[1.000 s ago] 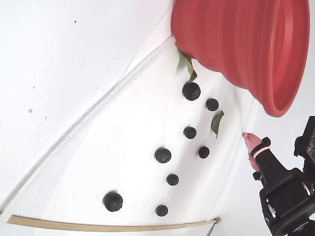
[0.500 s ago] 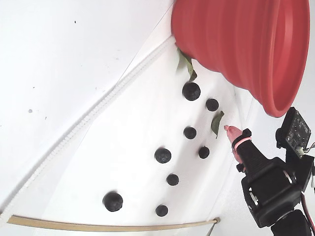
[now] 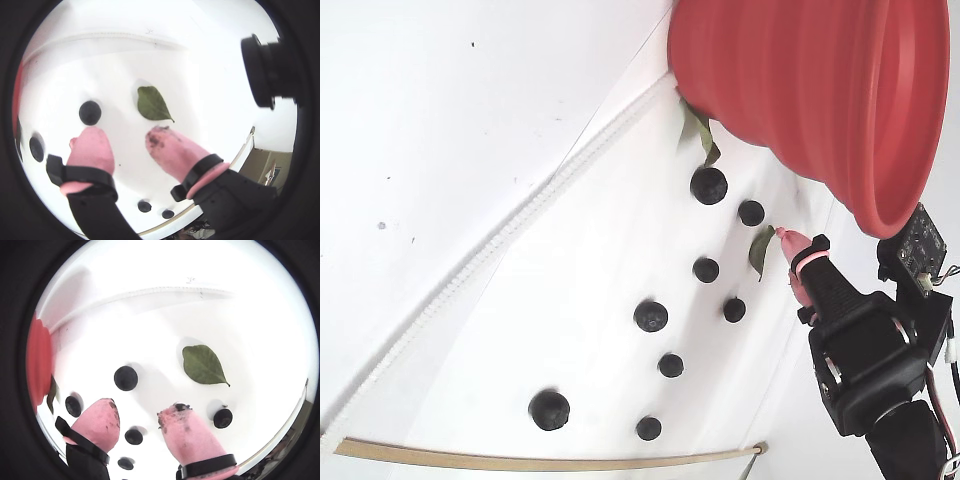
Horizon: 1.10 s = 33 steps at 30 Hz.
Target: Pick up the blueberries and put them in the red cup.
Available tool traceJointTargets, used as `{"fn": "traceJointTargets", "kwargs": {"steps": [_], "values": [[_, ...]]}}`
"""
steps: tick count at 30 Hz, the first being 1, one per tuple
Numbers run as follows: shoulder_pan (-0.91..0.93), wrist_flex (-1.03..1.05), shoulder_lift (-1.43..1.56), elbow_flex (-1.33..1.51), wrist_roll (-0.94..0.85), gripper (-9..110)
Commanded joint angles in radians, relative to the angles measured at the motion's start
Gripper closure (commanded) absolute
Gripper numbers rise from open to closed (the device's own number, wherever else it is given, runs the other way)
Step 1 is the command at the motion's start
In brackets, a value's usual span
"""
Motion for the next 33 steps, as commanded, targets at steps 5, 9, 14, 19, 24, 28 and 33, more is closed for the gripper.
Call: {"fn": "traceJointTargets", "kwargs": {"steps": [5,9,14,19,24,28,33], "values": [[-0.009,-0.04,-0.021,-0.098,0.02,85],[-0.014,-0.054,-0.054,-0.115,0.032,85],[-0.018,-0.063,-0.084,-0.127,0.038,84],[-0.02,-0.078,-0.11,-0.138,0.049,84],[-0.028,-0.086,-0.126,-0.15,0.066,84],[-0.034,-0.094,-0.133,-0.152,0.072,84],[-0.038,-0.109,-0.15,-0.153,0.081,84]]}}
